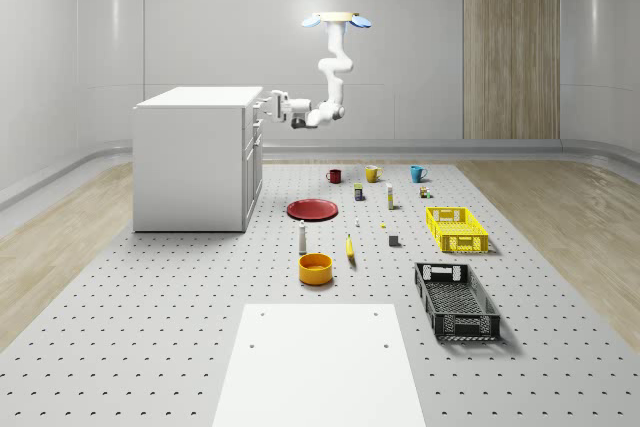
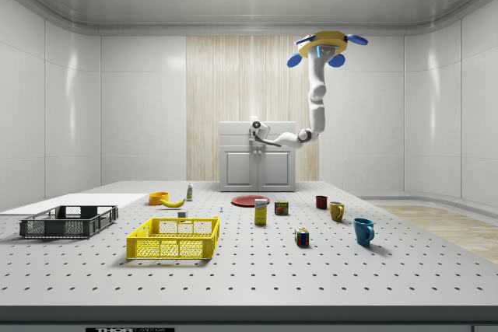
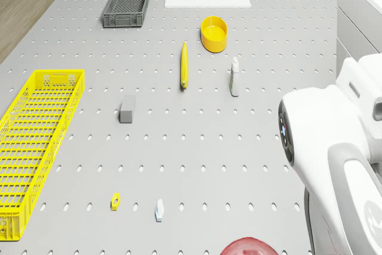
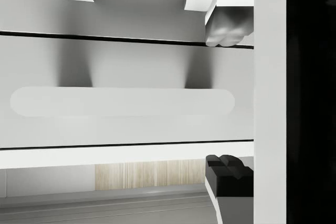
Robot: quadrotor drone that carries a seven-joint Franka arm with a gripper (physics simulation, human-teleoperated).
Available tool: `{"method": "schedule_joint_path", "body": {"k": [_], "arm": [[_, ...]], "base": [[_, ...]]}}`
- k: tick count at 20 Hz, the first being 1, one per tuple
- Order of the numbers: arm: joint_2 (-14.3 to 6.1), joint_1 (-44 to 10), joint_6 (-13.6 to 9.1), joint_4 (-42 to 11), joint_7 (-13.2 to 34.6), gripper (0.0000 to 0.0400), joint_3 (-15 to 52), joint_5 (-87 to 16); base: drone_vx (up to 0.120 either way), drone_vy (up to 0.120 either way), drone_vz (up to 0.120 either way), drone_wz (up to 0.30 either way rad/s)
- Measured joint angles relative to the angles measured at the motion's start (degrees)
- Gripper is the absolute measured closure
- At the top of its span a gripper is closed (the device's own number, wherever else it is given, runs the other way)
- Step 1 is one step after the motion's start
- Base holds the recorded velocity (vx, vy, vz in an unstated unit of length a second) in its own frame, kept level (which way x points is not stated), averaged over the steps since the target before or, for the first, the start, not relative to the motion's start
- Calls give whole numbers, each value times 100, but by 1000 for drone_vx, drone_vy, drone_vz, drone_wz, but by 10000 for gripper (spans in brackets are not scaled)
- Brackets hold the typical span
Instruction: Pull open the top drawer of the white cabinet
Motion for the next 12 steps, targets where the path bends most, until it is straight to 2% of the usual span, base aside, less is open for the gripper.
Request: {"method": "schedule_joint_path", "body": {"k": [12], "arm": [[-83,-103,-147,-64,63,95,38,-54]], "base": [[0,0,0,0]]}}
